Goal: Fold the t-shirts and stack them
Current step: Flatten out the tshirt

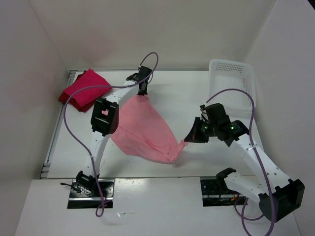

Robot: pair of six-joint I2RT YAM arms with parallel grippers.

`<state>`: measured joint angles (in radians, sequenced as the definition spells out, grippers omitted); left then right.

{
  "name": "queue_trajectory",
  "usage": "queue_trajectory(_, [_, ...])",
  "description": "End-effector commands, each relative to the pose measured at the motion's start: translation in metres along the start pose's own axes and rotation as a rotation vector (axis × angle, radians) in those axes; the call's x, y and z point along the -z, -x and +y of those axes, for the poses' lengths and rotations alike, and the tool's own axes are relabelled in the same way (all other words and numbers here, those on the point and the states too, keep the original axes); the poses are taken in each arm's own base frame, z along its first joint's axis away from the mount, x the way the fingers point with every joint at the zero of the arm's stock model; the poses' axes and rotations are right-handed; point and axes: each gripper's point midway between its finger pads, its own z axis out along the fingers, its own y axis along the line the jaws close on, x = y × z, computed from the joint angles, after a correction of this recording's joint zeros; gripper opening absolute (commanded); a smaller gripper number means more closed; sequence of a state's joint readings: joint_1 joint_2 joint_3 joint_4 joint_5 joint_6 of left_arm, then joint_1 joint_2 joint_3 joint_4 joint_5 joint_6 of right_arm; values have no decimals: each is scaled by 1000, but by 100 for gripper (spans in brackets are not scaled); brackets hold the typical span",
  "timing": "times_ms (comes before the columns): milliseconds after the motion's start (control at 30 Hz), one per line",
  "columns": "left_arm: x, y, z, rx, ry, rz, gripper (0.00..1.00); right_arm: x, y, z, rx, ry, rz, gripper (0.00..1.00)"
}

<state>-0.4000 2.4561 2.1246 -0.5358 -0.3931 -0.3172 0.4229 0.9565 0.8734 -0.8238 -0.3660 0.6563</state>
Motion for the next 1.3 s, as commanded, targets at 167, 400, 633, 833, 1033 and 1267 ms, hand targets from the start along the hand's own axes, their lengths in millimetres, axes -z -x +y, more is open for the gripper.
queue_trajectory(167, [217,193,126,357,-146,-469,0,40,76,52,181,61,-225,1])
queue_trajectory(400, [219,112,216,561,-214,-371,24,79,83,72,222,97,-250,1])
queue_trajectory(633, [204,53,215,519,-173,-264,63,37,10,-22,91,-132,-61,1])
queue_trajectory(833, [187,9,210,524,-145,-150,67,37,1,-47,55,-234,-61,1])
queue_trajectory(1033, [160,-60,214,538,-44,-52,52,42,13,-42,47,-239,-113,1])
queue_trajectory(1267, [130,-108,198,500,19,65,69,38,21,-36,56,-214,-132,1])
